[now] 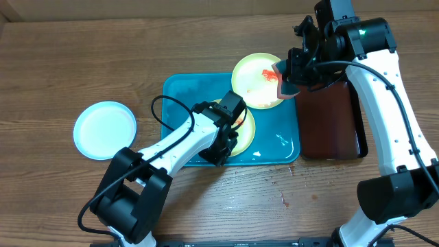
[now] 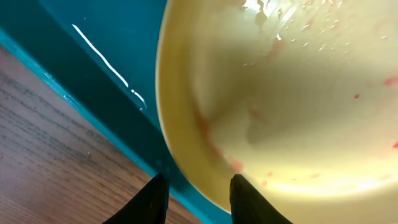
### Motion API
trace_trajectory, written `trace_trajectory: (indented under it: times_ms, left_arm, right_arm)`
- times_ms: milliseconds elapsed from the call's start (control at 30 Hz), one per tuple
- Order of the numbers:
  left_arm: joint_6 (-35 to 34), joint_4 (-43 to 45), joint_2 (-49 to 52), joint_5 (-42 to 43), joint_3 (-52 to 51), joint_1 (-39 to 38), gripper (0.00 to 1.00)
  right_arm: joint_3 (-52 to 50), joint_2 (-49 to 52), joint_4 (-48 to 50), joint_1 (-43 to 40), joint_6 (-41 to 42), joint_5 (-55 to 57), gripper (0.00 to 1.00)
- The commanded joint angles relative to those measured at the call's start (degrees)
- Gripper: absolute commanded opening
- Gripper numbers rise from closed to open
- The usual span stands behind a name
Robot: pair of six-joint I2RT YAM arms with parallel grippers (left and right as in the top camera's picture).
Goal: Clean dirty plates on tray and stack at the side
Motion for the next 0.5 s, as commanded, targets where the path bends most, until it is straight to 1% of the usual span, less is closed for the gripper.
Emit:
trace_trajectory:
  times_ms: [0, 167, 300, 467]
  left_arm:
    - [-1.07, 0.0, -0.04, -2.01, -0.61, -0.13, 0.34]
    - [-1.07, 0.04, 0.17, -2.84, -0.63, -0.13, 0.35]
    - [-1.03, 0.37, 2.27, -2.73, -0.63, -0.13, 0.35]
    - [-0.85, 0.63, 5.38, -0.35, -0.61, 0.0, 0.27]
  right_arm:
    - [0.5, -0.48, 0.04, 0.15, -0.26, -0.04, 0.04]
    - [0.48, -0.48, -0.07, 0.15, -0.26, -0.04, 0.04]
    - [0.48, -0.48, -0.09, 0.15, -0.26, -0.04, 0.04]
    - [0.48, -0.48, -0.33, 0.15, -0.28, -0.02, 0.04]
